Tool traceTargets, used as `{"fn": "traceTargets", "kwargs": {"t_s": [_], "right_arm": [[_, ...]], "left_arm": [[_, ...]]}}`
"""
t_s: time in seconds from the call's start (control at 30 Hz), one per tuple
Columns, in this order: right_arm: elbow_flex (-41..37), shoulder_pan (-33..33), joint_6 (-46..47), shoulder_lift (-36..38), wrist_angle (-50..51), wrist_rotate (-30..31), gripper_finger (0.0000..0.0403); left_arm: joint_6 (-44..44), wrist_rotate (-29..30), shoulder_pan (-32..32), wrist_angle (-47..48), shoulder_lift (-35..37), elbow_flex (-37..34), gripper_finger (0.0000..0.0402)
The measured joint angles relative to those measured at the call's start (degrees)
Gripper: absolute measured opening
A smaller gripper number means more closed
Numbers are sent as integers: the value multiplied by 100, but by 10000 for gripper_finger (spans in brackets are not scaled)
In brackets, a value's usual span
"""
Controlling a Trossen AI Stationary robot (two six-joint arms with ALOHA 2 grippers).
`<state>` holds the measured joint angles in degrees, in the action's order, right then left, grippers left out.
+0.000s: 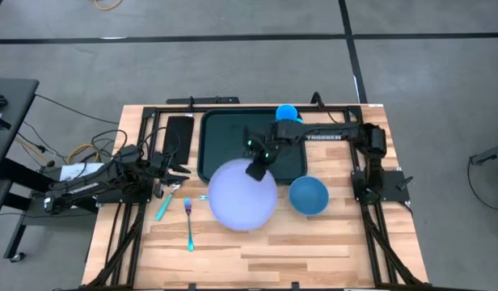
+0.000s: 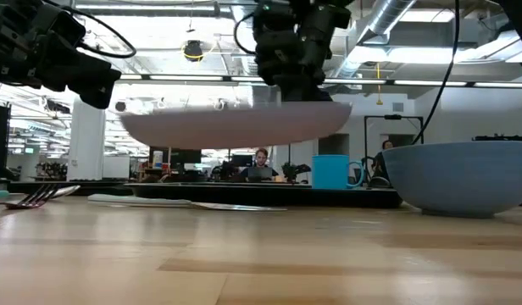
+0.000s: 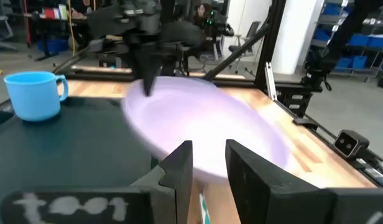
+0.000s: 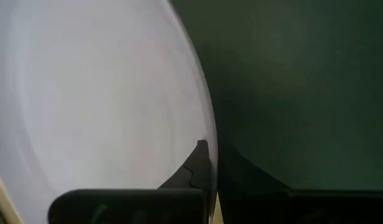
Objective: Set up tray
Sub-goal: Put the purple plate on the black tray at the bottom left of the blue cup
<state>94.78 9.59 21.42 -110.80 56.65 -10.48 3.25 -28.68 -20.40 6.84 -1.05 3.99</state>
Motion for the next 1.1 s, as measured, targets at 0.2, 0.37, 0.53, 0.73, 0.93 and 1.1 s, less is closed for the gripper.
{"fn": "traceTargets", "kwargs": {"t_s": [0.2, 0.37, 0.53, 0.73, 0.93, 1.1], "right_arm": [[4, 717, -1, 100, 56, -12, 1], [4, 1202, -241, 98, 330, 6, 0], [4, 1526, -574, 98, 394, -25, 0], [-425, 1778, -834, 99, 95, -105, 0], [-1239, 1999, -946, 459, -675, -169, 0], [-1785, 2324, -934, 849, -1023, -168, 0]], "left_arm": [[0, 104, 0, 16, -86, 0, 84], [0, 115, 0, 16, -87, 0, 84], [0, 130, 1, 16, -84, 0, 84], [0, 130, 2, 14, -84, 0, 84], [0, 131, 0, 16, -84, 0, 84], [0, 184, 0, 16, -84, 0, 84]]}}
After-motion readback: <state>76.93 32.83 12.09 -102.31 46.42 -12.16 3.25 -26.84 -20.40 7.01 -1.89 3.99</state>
